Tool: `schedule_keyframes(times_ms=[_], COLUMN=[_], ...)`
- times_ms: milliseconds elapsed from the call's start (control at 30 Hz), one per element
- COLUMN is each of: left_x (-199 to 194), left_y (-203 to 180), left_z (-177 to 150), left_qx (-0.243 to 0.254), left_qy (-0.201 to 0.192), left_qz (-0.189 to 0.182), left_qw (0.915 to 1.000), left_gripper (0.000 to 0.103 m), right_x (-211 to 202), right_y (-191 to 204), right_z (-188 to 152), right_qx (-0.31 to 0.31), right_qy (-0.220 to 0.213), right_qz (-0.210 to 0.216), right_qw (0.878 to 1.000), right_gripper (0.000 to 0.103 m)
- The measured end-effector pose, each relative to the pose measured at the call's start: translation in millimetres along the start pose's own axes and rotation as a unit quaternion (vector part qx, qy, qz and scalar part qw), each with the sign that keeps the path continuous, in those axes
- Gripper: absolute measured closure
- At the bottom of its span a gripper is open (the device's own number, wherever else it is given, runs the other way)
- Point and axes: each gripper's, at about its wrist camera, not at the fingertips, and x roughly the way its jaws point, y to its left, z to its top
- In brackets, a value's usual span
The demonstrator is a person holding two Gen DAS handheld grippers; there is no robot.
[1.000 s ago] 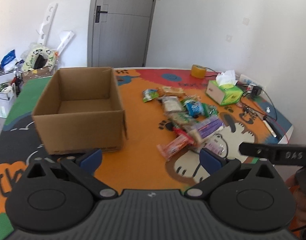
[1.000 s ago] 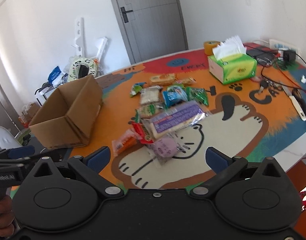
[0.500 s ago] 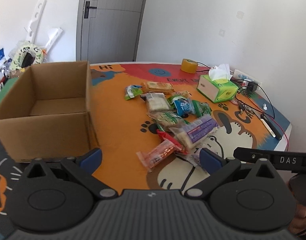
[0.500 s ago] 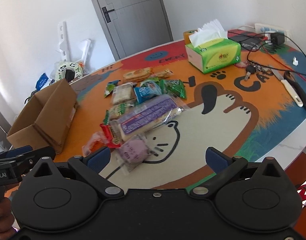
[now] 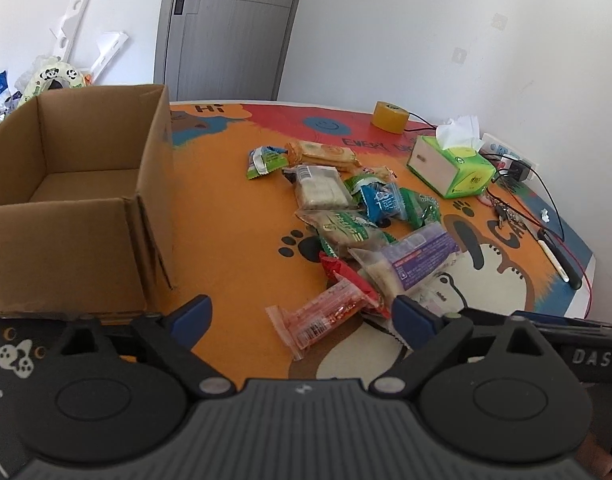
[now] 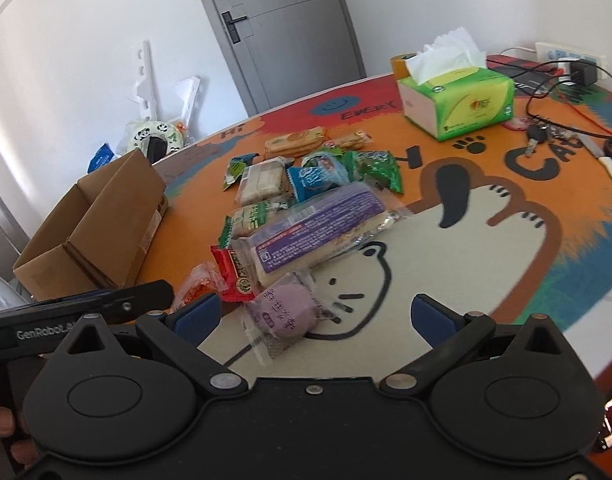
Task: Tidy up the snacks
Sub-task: 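Grasp the orange wrapped bar with the left tool while the right tool grasps the pink pastry bag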
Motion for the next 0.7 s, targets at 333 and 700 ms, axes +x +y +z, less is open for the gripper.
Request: schedule_keyframes(times_ms=[333,700], left_x=[26.4,37.2], left_y=[-0.9,-3.7], left_z=[0.8,-1.6], left_qx=[0.002,0.021], left_qy=[0.012,0.006], left_qz=[-0.007,0.016], left_qw=[0.9999,0.9996], left_gripper=[0.021,0.053], right_x=[21.7,32.8], right_y=[-1.3,12.9], right_z=[1.3,-1.0], right_qx=[-0.010,-0.061], right_qy=[0.023,0.013], right_qz=[0.010,-0.011], right_qw=[1.000,0.998], right_gripper=[0.026,0.036])
